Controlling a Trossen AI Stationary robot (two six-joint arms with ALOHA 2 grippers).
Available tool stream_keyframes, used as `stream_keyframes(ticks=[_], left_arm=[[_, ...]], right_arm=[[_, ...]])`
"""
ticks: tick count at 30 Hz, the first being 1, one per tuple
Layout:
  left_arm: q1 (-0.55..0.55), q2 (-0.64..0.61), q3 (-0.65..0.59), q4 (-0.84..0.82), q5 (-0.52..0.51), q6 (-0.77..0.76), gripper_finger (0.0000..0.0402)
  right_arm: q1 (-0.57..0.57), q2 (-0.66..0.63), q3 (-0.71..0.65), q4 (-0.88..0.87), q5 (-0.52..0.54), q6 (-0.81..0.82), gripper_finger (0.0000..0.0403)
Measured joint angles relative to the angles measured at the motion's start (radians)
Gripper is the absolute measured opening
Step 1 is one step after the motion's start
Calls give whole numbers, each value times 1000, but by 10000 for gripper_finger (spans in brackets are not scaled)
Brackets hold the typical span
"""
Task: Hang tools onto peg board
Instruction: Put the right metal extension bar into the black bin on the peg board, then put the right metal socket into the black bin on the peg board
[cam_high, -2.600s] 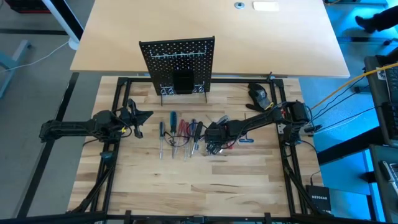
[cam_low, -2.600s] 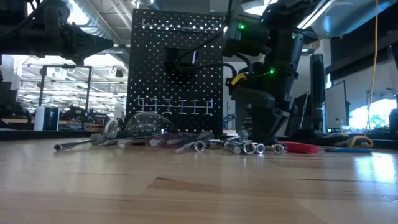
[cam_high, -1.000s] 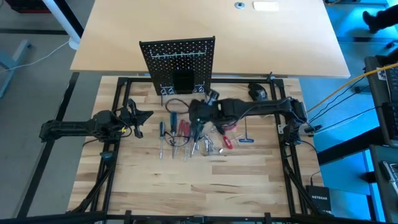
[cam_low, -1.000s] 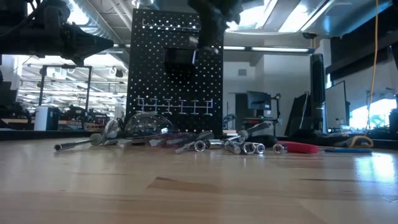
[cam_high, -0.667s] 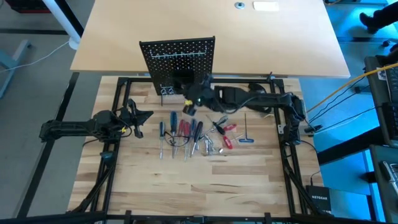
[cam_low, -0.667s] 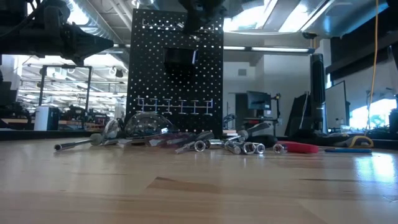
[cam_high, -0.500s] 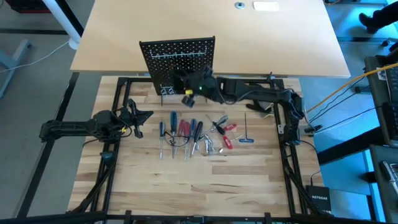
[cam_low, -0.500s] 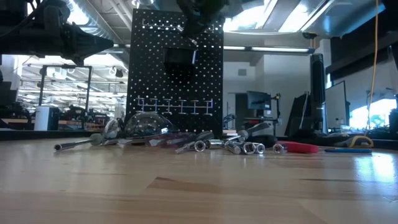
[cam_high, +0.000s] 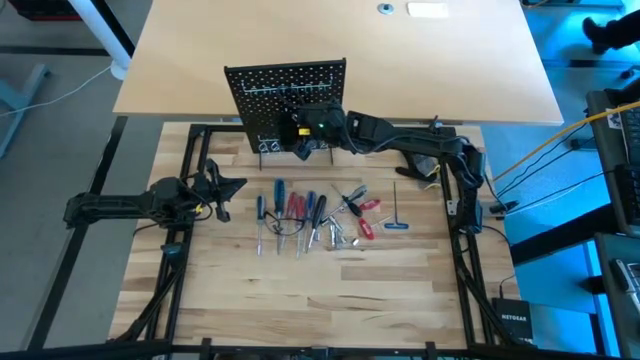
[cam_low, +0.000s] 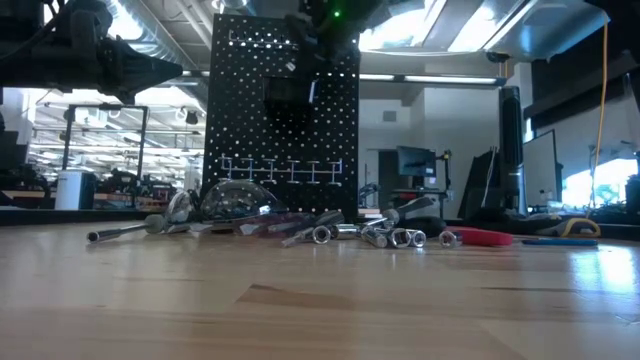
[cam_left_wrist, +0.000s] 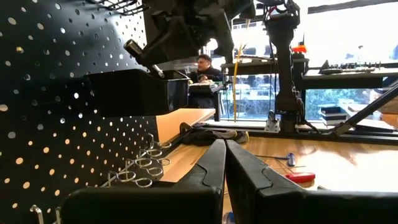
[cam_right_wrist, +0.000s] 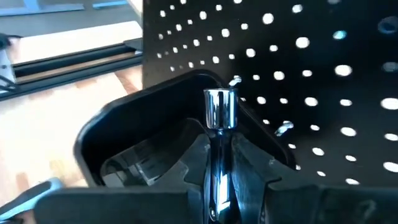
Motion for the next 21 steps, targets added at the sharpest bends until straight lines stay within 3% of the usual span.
stream_keyframes(ticks=[4,13,21], left_arm=[[0,0,0,0,0,0,1],[0,0,0,0,0,-1,1],[0,0,0,-4,0,-1,1]], right_arm=[[0,0,0,2,-13,-19,68],[2,-8,0,-17,-30,-63,145],[58,-113,0,-173,-26,-74,153]])
